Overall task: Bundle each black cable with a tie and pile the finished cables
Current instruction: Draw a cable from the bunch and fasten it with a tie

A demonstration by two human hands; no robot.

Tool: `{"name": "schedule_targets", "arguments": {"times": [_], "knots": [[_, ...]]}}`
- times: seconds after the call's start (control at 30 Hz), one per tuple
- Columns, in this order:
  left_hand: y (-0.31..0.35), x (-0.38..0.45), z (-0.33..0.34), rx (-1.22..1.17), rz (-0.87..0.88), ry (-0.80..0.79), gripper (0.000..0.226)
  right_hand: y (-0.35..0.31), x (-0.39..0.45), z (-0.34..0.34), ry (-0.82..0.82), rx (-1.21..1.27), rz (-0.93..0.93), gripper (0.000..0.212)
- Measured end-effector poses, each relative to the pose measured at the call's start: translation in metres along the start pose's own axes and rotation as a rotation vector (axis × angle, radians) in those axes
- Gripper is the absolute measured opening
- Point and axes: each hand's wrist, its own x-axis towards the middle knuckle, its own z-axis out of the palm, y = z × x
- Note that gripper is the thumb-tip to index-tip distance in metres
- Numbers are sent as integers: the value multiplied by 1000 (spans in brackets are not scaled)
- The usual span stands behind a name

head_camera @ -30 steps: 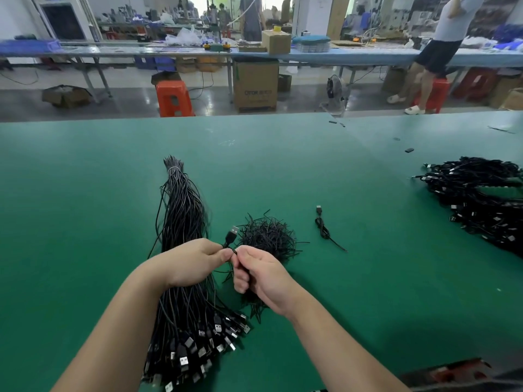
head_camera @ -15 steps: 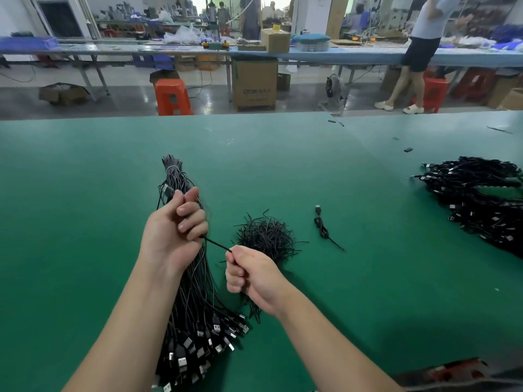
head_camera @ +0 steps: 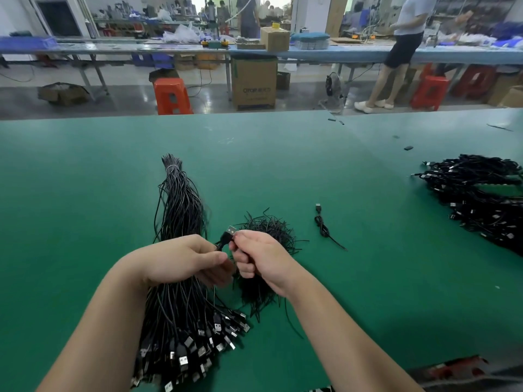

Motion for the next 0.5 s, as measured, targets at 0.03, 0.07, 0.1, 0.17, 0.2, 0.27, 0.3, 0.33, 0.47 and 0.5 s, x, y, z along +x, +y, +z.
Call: {"name": "schedule_targets", "arguments": {"times": [0.03, 0.07, 0.1, 0.17, 0.2, 0.27, 0.3, 0.33, 0.47, 0.5], "knots": [[-2, 2, 0, 64, -23, 60, 34, -2, -1, 0, 2, -30, -17, 29], [-4, 6, 0, 82, -22, 145, 32, -3, -3, -1, 1, -44, -34, 29], [-5, 10, 1, 36, 3, 257, 31, -5, -4, -2, -2, -40, -51, 29], [-5, 19, 4, -197, 102, 551, 29, -7, -7, -3, -16, -32, -82, 29], [-5, 23, 5, -360, 164, 681, 29, -7, -8, -3, -28, -49, -92, 29], [0, 31, 8, -750, 305, 782, 34, -6, -8, 0, -44, -121, -89, 29], [5, 34, 10, -923, 363, 767, 38, -4, -7, 2, -39, -159, -79, 29], [9, 36, 12, -1062, 398, 740, 41, -1, -6, 5, -22, -204, -72, 29], [24, 41, 23, -1342, 425, 646, 36, 11, -3, 8, 53, -393, -79, 28], [25, 42, 25, -1353, 427, 620, 33, 13, -3, 7, 62, -407, -88, 27]]}}
